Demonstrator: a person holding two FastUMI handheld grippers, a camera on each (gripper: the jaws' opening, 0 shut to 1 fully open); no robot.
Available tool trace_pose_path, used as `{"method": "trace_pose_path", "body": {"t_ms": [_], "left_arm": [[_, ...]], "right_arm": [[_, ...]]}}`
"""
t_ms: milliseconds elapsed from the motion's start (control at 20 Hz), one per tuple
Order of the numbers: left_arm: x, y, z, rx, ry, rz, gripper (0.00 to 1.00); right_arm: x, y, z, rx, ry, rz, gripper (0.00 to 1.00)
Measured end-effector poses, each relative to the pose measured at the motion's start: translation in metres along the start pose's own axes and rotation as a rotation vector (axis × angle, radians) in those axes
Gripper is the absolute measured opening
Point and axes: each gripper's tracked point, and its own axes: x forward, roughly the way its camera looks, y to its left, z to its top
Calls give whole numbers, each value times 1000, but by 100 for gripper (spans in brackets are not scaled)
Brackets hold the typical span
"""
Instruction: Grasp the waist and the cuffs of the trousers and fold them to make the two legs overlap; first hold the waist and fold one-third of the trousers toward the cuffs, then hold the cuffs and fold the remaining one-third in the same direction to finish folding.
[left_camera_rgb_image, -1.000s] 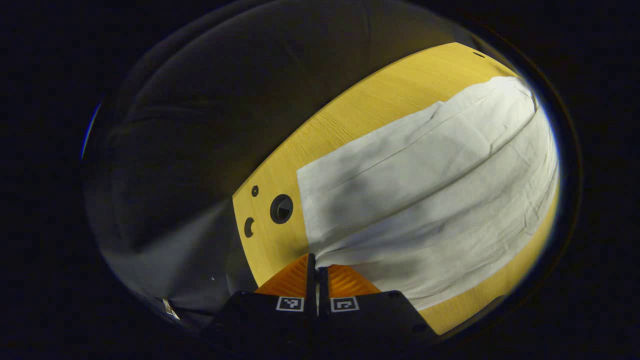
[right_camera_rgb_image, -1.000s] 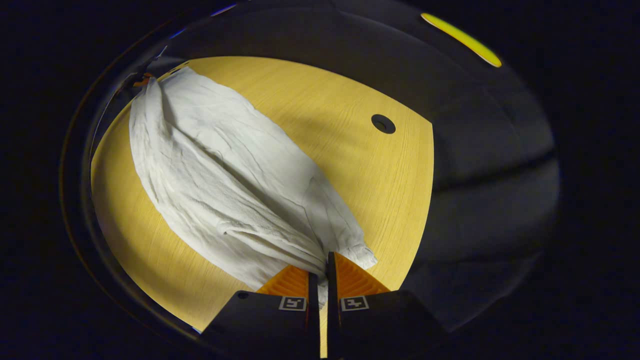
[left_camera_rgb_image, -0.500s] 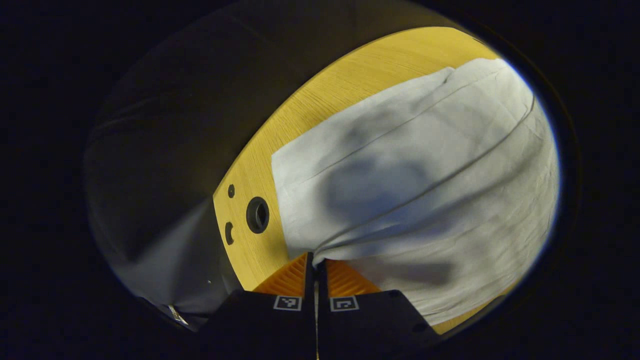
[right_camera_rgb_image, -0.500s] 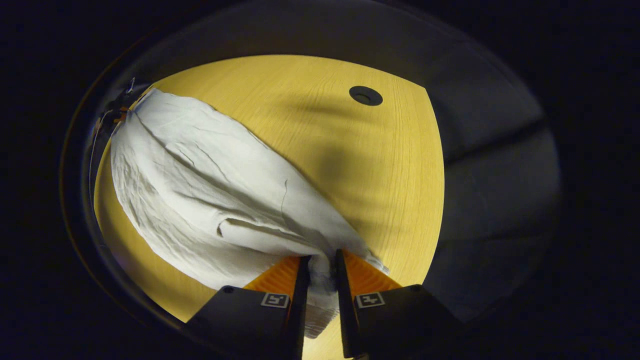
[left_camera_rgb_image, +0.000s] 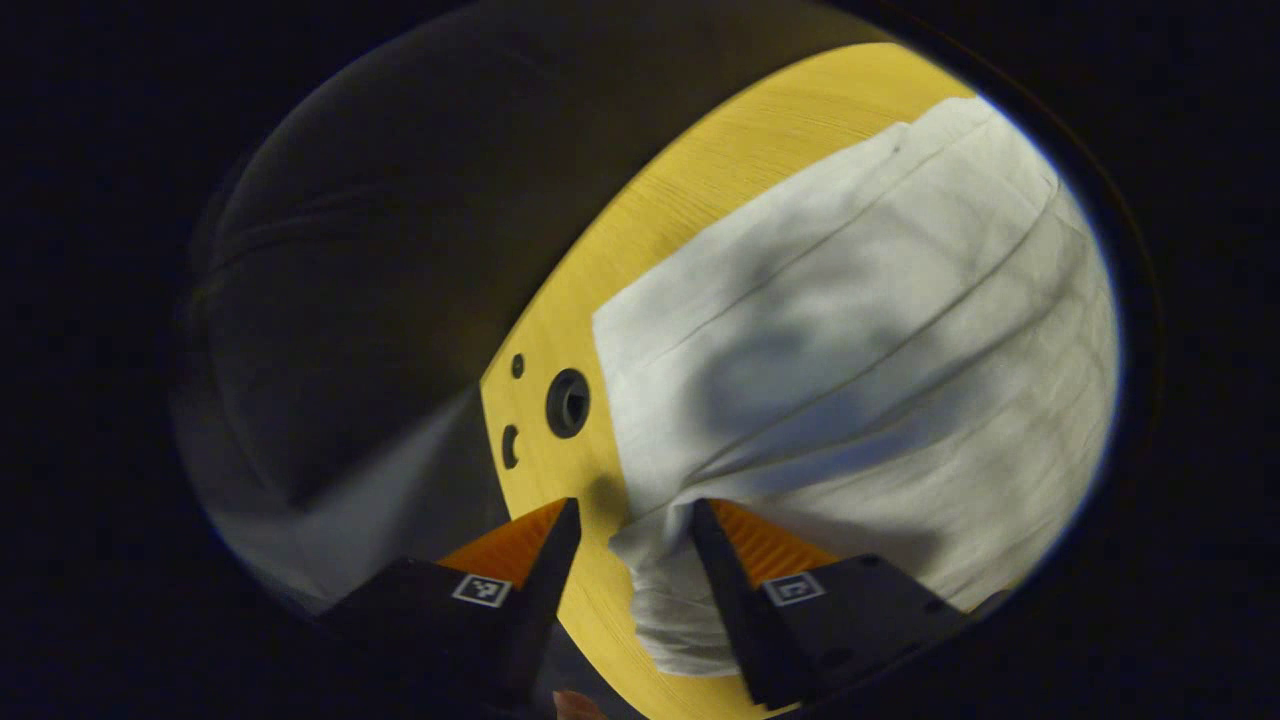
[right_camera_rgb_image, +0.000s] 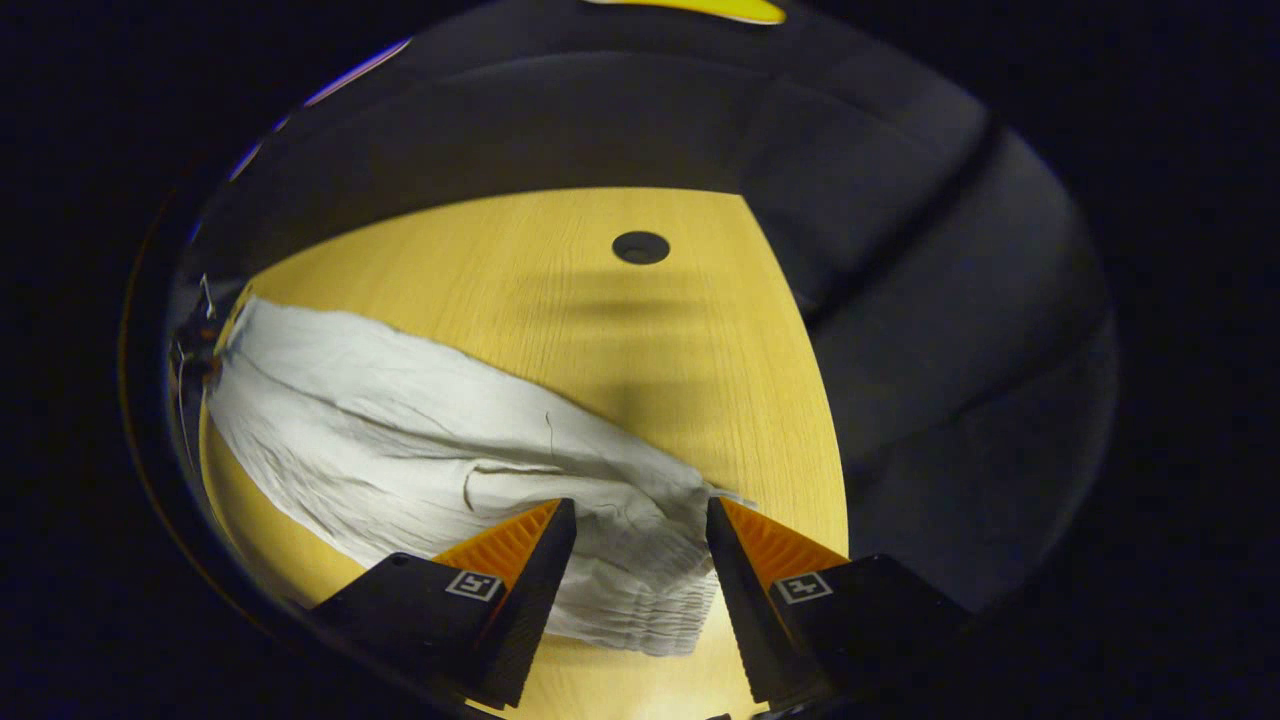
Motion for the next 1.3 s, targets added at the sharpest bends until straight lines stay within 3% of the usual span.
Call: {"method": "trace_pose_path", "body": {"t_ms": [200,400,650,850,1150,1250,1300], "left_arm": [[-23,-7,-31,-180,-11,-74,95],[-69,-16,-43,-314,-50,-145,95],[-112,-32,-55,-491,-78,-233,95],[-121,-50,-66,-628,-53,-295,96],[-124,-80,-81,-897,-1,-413,96],[-126,-86,-82,-989,11,-450,96],[-125,-89,-81,-1036,17,-473,94]], "right_arm": [[-32,-5,-7,365,-166,27,88],[-50,-20,-41,658,-227,-59,88],[-27,3,-71,923,-206,-52,87],[-26,0,-64,1005,-256,-63,85],[-10,-1,-50,1048,-255,-151,85],[-9,-5,-52,1066,-241,-194,82],[-9,-7,-54,1070,-232,-206,75]]}}
